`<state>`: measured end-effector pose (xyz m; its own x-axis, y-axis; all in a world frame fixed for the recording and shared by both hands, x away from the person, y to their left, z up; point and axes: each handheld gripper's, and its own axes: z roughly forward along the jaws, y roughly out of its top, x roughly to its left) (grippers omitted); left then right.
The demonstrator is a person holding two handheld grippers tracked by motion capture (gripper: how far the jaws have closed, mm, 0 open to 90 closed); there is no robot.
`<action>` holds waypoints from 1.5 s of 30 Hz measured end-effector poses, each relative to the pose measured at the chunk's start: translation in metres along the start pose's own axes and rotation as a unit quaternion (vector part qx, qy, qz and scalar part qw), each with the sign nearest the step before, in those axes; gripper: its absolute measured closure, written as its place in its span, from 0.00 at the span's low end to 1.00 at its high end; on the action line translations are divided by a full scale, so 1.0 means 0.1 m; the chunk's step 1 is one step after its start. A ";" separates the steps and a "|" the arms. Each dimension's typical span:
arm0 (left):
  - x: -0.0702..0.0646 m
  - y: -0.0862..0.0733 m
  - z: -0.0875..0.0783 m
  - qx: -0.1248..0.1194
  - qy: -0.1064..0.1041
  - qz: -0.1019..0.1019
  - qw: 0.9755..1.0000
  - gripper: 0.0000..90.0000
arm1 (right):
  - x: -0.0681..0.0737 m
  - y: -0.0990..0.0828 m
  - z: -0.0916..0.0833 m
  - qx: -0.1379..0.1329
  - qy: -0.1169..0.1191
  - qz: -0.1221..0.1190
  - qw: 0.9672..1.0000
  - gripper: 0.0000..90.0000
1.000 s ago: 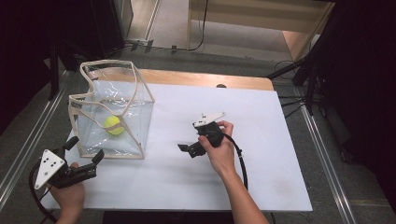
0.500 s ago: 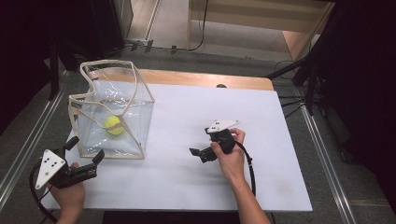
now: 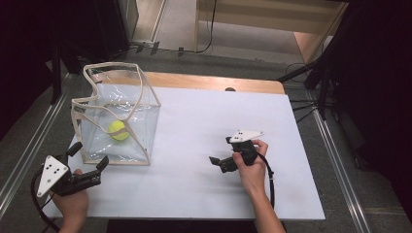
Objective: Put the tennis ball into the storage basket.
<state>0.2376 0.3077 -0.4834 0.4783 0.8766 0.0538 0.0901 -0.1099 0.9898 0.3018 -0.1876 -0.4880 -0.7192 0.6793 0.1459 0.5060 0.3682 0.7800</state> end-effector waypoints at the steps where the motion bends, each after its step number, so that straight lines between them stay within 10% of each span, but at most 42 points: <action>1: 0.00 0.00 0.00 0.001 0.001 0.000 1.000 0.06 | -0.01 -0.02 -0.01 -0.002 -0.003 -0.002 1.000 0.00; 45: -0.03 0.00 0.01 0.007 0.004 0.011 1.000 0.06 | -0.36 -0.71 -0.77 -0.029 -0.070 0.064 0.995 0.00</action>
<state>0.2373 0.3043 -0.4842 0.4729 0.8777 0.0774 0.0913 -0.1362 0.9865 0.2551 -0.2865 -0.5018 -0.5754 0.8016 0.1625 0.5579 0.2393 0.7947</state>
